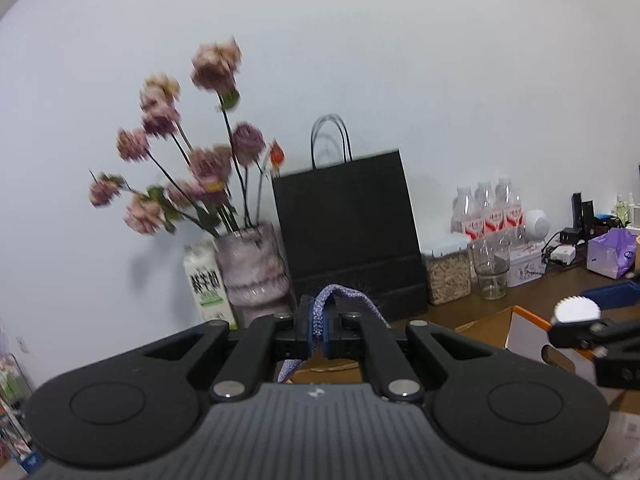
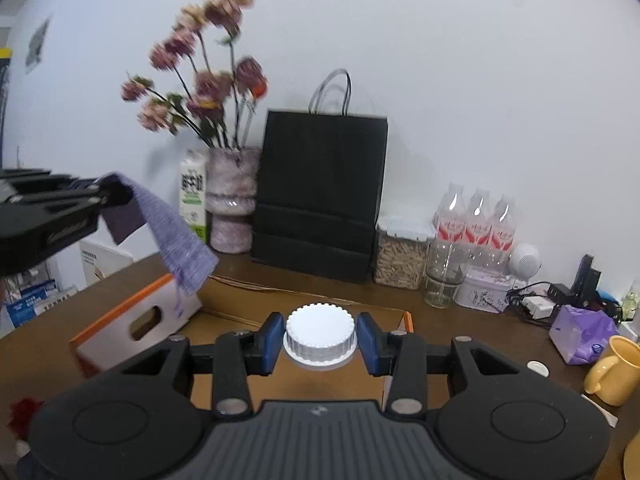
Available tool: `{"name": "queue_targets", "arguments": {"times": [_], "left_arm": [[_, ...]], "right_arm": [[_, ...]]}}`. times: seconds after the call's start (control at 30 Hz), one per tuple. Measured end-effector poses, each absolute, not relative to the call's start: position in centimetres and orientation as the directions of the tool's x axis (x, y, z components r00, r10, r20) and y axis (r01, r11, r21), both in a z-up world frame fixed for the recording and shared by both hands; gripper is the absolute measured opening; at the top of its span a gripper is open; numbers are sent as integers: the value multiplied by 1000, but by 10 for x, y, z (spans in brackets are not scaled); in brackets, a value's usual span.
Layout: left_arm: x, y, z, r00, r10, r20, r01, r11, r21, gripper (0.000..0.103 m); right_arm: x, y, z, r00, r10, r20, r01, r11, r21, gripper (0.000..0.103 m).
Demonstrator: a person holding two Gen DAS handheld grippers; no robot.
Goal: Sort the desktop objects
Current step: 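Carry the cloth and cap over the box with both grippers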
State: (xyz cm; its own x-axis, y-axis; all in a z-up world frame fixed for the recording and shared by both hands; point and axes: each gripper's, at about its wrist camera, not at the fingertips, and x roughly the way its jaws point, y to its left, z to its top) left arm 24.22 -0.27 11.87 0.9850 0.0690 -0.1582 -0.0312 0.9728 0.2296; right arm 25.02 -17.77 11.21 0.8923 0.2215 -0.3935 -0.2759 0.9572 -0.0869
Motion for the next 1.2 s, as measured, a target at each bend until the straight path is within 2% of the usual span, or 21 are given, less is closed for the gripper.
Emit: {"name": "queue_targets", "arguments": {"times": [0.2, 0.37, 0.53, 0.8, 1.0, 1.1, 1.13, 1.17, 1.2], "left_arm": [[299, -6, 102, 958, 86, -275, -17, 970, 244, 5], [343, -4, 83, 906, 107, -409, -1, 968, 250, 5], [369, -1, 65, 849, 98, -519, 34, 970, 239, 5], [387, -4, 48, 777, 128, -616, 34, 969, 245, 5], [394, -12, 35, 744, 160, -649, 34, 961, 276, 5], [394, -14, 35, 740, 163, -652, 34, 960, 278, 7], [393, -14, 36, 739, 164, -653, 33, 960, 277, 7], [392, -14, 37, 740, 163, -652, 33, 960, 276, 8], [391, -14, 38, 741, 161, -652, 33, 961, 275, 9]], "right_arm": [[329, -166, 103, 839, 190, -510, -269, 959, -85, 39], [382, -157, 78, 769, 157, -619, -262, 961, -82, 39], [408, -152, 51, 722, 111, -683, -251, 962, -109, 39], [421, -150, 26, 643, 105, -759, -257, 963, -85, 39], [425, -149, 22, 611, 79, -788, -242, 966, -91, 39], [424, -152, 21, 600, 77, -797, -240, 967, -87, 47], [423, -153, 22, 598, 86, -797, -243, 967, -79, 57], [422, -153, 24, 599, 91, -796, -246, 966, -75, 72], [420, -153, 26, 606, 87, -791, -243, 967, -80, 81]]}}
